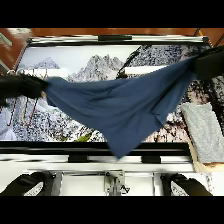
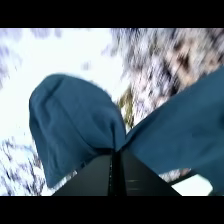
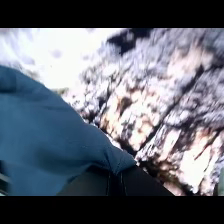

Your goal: Fold the shirts.

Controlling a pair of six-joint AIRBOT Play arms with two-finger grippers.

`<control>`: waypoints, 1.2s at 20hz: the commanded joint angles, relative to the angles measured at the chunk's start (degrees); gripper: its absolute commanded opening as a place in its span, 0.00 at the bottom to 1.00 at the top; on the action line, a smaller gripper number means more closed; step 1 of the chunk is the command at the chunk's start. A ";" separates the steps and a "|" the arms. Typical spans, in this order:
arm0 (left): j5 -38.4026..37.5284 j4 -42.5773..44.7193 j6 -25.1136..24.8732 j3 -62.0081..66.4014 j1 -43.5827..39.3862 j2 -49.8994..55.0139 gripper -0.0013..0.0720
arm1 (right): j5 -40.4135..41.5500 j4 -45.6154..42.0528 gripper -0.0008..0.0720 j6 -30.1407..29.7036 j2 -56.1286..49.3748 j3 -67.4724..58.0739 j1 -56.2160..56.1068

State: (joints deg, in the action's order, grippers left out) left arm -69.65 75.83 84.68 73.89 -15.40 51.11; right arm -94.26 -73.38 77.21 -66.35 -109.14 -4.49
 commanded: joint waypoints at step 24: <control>-11.54 -10.82 -7.06 -25.64 27.82 13.88 0.69 | -1.01 0.44 0.76 5.70 -13.07 19.54 17.94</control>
State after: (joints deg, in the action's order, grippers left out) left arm -77.84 68.27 80.38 55.37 9.78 65.01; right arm -93.58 -71.75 84.12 -86.08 -98.98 8.73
